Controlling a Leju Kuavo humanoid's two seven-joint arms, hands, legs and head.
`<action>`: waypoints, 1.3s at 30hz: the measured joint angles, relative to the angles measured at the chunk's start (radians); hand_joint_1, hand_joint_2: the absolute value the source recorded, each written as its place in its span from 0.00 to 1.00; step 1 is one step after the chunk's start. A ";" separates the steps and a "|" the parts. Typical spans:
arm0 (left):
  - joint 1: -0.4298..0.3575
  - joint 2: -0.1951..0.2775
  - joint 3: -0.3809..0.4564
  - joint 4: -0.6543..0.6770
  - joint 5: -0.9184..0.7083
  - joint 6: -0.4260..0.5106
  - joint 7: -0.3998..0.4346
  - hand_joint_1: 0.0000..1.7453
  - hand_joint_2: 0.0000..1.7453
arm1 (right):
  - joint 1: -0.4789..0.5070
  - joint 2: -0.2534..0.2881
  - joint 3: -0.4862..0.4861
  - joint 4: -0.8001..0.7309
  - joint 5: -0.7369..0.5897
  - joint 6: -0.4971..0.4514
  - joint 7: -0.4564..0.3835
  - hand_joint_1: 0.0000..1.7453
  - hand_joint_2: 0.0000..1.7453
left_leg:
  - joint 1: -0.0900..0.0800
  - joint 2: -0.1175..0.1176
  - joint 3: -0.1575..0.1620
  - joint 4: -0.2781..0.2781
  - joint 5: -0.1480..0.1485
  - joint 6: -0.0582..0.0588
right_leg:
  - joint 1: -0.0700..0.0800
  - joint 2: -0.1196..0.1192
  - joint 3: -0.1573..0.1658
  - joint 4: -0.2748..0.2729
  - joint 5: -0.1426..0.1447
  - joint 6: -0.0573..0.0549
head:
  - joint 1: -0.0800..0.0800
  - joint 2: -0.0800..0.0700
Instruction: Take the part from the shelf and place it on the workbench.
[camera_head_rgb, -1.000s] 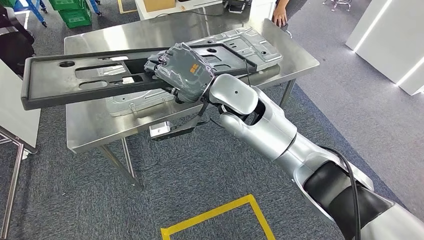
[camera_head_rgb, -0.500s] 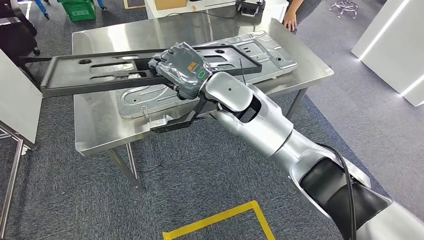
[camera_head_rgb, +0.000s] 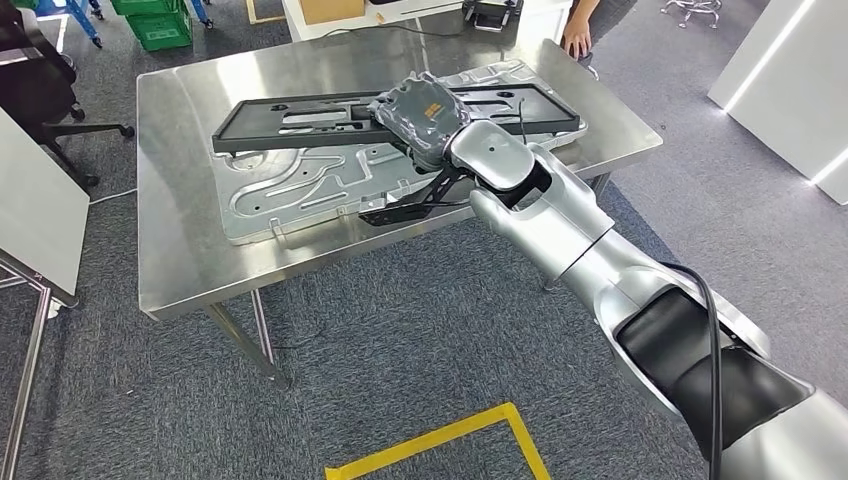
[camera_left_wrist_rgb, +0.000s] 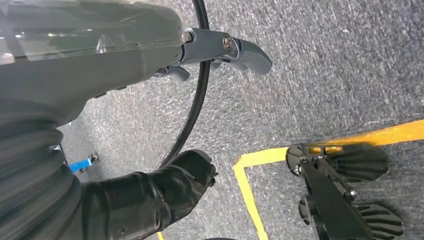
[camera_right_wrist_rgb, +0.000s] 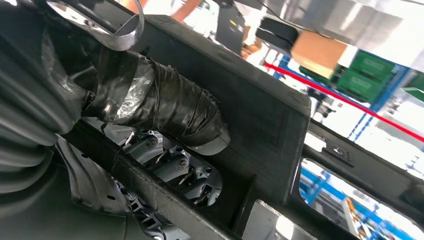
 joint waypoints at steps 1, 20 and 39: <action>0.002 0.000 0.000 0.000 0.000 -0.002 -0.002 0.00 1.00 | 0.000 0.002 0.000 0.007 0.003 0.000 0.004 1.00 1.00 | 0.000 0.000 0.000 -0.001 0.000 -0.001 | 0.000 0.000 0.000 0.000 0.000 -0.001 | 0.000 0.000; 0.013 0.000 0.000 0.006 0.000 0.006 -0.017 0.00 1.00 | 0.005 0.017 0.000 0.070 0.015 0.000 0.007 1.00 1.00 | -0.003 0.000 -0.002 0.005 -0.005 0.009 | -0.004 -0.001 0.002 -0.002 -0.001 0.006 | 0.000 0.000; 0.017 -0.008 0.000 0.008 0.018 0.001 -0.025 0.00 1.00 | 0.016 0.033 0.000 0.103 0.022 0.003 -0.005 1.00 1.00 | 0.021 0.007 0.005 0.069 -0.073 -0.041 | -0.024 0.000 0.002 0.011 -0.016 -0.011 | 0.000 0.000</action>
